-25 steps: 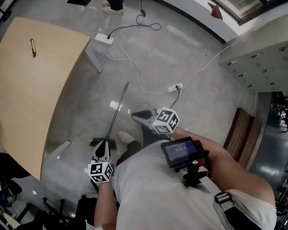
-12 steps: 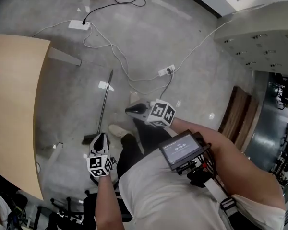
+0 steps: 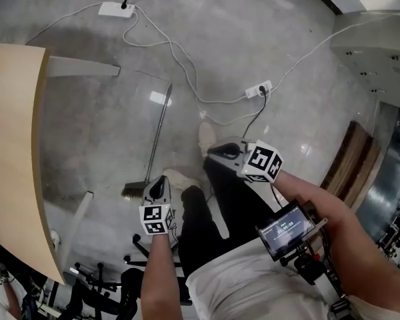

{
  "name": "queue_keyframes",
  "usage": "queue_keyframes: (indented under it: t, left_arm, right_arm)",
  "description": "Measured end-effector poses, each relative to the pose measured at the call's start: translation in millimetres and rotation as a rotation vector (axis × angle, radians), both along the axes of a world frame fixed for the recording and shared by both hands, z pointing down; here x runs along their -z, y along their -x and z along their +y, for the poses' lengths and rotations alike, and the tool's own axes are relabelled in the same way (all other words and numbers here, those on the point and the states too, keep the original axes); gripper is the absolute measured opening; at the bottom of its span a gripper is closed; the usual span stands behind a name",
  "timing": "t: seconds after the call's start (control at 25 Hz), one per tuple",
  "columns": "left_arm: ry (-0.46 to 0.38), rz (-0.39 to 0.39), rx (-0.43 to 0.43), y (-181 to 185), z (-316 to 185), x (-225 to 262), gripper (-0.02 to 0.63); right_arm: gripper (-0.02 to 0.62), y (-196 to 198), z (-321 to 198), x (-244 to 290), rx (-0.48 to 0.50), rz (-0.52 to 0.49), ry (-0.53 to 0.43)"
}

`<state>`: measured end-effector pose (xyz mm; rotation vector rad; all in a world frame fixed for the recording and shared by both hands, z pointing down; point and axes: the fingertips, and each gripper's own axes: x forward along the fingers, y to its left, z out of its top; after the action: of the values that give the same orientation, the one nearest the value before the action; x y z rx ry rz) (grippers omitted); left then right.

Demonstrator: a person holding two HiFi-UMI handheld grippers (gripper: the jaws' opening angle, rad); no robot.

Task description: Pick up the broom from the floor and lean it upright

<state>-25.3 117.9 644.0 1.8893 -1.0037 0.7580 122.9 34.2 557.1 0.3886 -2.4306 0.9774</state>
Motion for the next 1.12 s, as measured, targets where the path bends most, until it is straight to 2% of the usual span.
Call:
queue_keyframes:
  t: [0.24, 0.6, 0.8, 1.12]
  left_arm:
    - [0.040, -0.076, -0.066, 1, -9, -58, 0.018]
    - [0.124, -0.140, -0.124, 17, -22, -159, 0.018]
    - [0.167, -0.150, -0.098, 24, -24, -217, 0.018]
    - [0.158, -0.151, -0.171, 6, -45, -301, 0.018]
  right_arm:
    - [0.018, -9, -14, -59, -0.013, -0.005, 0.011]
    - [0.018, -2, -46, -134, 0.051, -0.016, -0.042]
    - [0.018, -3, -58, -169, 0.056, -0.012, -0.050]
    - [0.018, -25, -82, -226, 0.004, 0.026, -0.066]
